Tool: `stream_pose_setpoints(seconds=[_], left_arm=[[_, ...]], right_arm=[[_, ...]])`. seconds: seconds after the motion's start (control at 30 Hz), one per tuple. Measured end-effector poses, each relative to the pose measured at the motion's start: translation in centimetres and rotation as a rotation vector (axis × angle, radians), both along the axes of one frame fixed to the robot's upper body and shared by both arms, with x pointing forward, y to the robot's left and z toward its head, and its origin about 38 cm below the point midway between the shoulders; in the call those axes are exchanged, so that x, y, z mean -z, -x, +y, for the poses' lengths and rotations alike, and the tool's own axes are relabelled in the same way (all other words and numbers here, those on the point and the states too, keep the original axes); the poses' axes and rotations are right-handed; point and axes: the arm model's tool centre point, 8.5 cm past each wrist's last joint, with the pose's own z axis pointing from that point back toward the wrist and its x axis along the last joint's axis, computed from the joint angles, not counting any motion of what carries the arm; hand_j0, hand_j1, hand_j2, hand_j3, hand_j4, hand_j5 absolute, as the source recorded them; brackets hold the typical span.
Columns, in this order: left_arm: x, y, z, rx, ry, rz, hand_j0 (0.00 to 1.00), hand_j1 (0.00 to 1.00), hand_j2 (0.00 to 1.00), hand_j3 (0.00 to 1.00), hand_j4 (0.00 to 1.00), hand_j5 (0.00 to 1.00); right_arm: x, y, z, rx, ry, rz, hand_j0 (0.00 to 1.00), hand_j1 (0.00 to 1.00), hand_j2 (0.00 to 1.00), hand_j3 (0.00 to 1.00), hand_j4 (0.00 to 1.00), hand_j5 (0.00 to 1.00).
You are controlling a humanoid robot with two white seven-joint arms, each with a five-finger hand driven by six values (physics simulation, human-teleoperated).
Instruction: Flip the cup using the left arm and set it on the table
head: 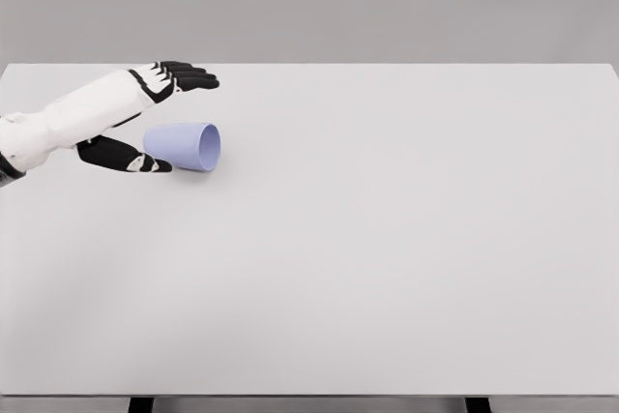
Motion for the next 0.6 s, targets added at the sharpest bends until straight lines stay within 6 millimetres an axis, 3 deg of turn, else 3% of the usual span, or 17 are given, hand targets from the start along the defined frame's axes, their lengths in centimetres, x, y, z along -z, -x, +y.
stream_pose_setpoints(seconds=[0.33, 0.43, 0.5, 0.57, 0.6], left_arm=[[0.9, -0.9, 0.1, -0.067, -0.052, 0.110, 1.00, 1.00, 1.00, 1.00, 1.00, 1.00], [-1.1, -2.1, 1.2, -0.142, -0.085, 0.128, 1.00, 1.00, 1.00, 1.00, 1.00, 1.00], [-1.2, -2.4, 1.7, -0.169, -0.126, 0.170, 1.00, 1.00, 1.00, 1.00, 1.00, 1.00], [-2.9, -2.7, 1.4, -0.161, -0.145, 0.164, 1.00, 1.00, 1.00, 1.00, 1.00, 1.00], [-2.6, -2.6, 1.4, -0.155, -0.147, 0.191, 1.00, 1.00, 1.00, 1.00, 1.00, 1.00]], right_arm=[[0.0, 0.0, 0.0, -0.001, 0.000, 0.001, 1.00, 1.00, 1.00, 1.00, 1.00, 1.00], [0.0, 0.0, 0.0, 0.000, 0.000, 0.001, 1.00, 1.00, 1.00, 1.00, 1.00, 1.00], [0.0, 0.1, 0.0, -0.001, 0.000, 0.003, 1.00, 1.00, 1.00, 1.00, 1.00, 1.00], [0.0, 0.0, 0.0, -0.001, 0.000, 0.001, 1.00, 1.00, 1.00, 1.00, 1.00, 1.00], [0.0, 0.0, 0.0, -0.001, 0.000, 0.001, 1.00, 1.00, 1.00, 1.00, 1.00, 1.00]])
